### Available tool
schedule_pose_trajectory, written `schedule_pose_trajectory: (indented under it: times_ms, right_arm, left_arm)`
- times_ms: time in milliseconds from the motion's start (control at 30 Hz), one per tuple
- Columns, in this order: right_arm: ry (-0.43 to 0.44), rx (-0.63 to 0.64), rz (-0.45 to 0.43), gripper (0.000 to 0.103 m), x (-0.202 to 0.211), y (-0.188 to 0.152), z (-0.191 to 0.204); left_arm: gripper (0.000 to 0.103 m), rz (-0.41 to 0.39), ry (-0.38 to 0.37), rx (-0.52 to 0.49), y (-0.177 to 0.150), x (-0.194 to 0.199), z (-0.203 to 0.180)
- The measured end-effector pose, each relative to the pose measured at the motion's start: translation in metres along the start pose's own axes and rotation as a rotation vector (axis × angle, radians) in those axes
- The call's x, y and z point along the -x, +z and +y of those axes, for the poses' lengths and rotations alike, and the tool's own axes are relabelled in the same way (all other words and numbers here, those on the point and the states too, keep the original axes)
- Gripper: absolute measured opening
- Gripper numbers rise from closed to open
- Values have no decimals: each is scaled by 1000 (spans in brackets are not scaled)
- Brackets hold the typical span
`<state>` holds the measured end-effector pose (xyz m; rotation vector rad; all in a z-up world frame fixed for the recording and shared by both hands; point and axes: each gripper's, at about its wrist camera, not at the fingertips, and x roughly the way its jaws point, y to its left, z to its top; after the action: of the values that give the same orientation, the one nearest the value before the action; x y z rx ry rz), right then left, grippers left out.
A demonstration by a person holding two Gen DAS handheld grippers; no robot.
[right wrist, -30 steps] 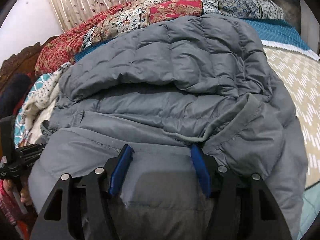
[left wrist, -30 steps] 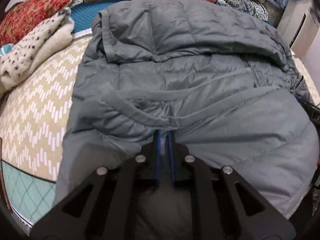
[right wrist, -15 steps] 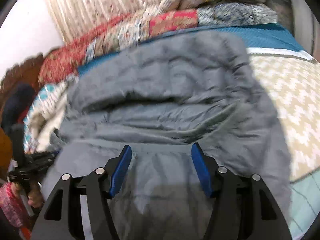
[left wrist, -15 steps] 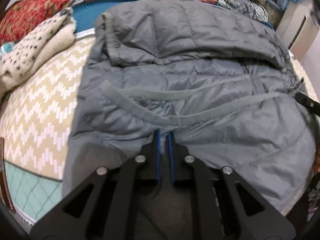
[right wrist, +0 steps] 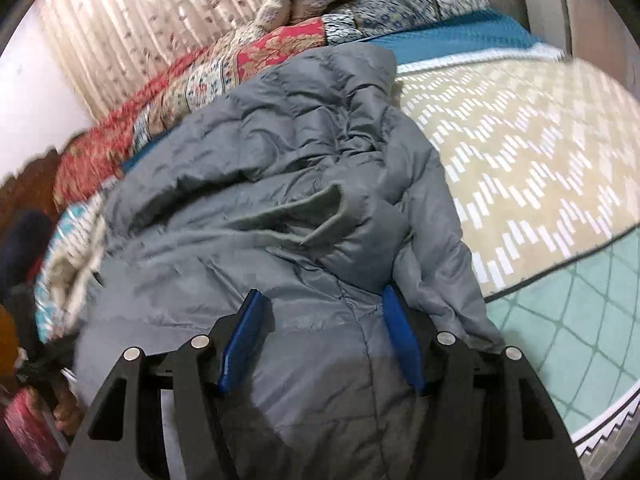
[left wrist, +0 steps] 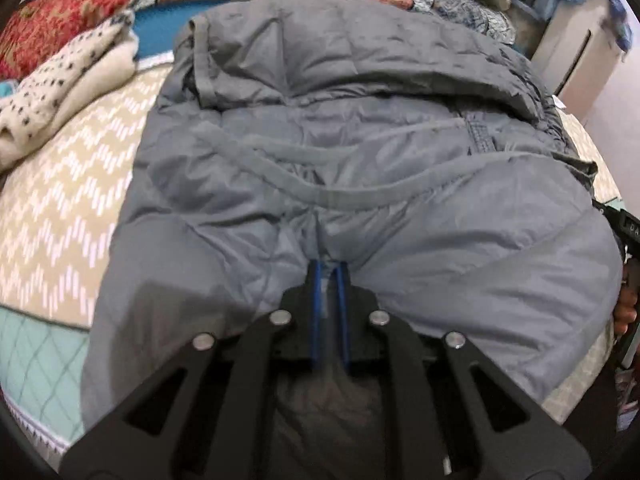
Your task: Fold large clothes
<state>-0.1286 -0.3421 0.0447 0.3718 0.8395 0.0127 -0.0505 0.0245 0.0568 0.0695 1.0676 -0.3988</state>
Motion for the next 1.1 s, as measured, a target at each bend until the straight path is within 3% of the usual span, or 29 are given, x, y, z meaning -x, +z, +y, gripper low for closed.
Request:
schedule_pose_trajectory:
  times_ms: [233, 400, 533, 633, 733, 833, 933, 1100]
  right_arm:
    - [28, 12, 52, 65, 6, 11, 2]
    - [129, 67, -2, 65, 59, 57, 10]
    - [126, 155, -76, 65, 78, 136, 37]
    - [147, 145, -149, 65, 73, 204, 54]
    - [177, 135, -167, 65, 42, 269, 68]
    - [158, 110, -52, 65, -25, 308, 79]
    - [131, 102, 70, 65, -103, 317, 87]
    - [75, 128, 175, 65, -192, 306, 91]
  left_arm:
    - [10, 50, -26, 42, 10, 19, 10]
    - [10, -58, -95, 56, 27, 75, 31]
    - [13, -153, -89, 60, 104, 102, 38]
    - [37, -181, -43, 53, 181, 99, 34]
    - [51, -184, -30, 38, 252, 72, 22]
    - [53, -112, -38, 40, 297, 20, 7]
    - [54, -30, -9, 28, 320, -41, -8]
    - [54, 58, -10, 81, 339, -123, -18]
